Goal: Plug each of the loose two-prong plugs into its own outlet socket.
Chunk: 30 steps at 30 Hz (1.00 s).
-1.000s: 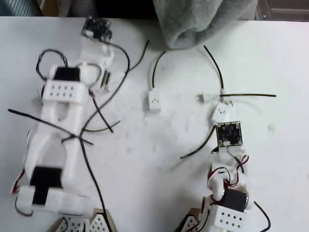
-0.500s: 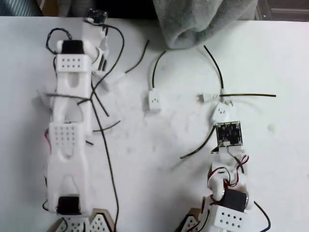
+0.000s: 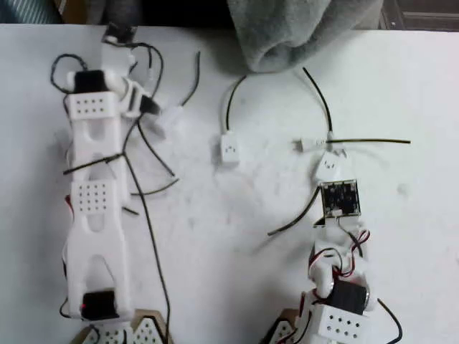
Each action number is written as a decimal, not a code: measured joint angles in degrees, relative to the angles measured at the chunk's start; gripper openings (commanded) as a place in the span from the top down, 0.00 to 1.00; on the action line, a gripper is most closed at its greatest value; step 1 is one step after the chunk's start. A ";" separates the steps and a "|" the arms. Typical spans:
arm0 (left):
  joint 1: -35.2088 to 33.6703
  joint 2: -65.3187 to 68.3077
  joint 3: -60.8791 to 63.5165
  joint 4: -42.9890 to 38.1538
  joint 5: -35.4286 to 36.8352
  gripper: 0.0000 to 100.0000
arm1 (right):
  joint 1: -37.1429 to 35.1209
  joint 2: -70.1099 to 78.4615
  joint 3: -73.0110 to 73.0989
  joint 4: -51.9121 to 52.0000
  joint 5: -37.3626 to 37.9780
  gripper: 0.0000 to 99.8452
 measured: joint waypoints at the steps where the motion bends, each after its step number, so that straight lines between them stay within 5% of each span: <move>1: -0.62 -1.85 0.00 0.70 0.00 0.63 | 0.00 0.00 0.00 0.00 0.00 0.98; 15: -17.93 -22.24 3.08 6.86 -7.03 0.68 | 0.00 0.00 0.00 0.00 0.00 0.98; 25: -23.12 -32.18 35.34 6.42 -3.60 0.68 | 0.00 0.00 0.00 0.00 0.00 0.98; 30: -23.12 -32.35 48.79 -3.52 -1.67 0.69 | 0.00 0.00 0.00 0.00 0.00 0.98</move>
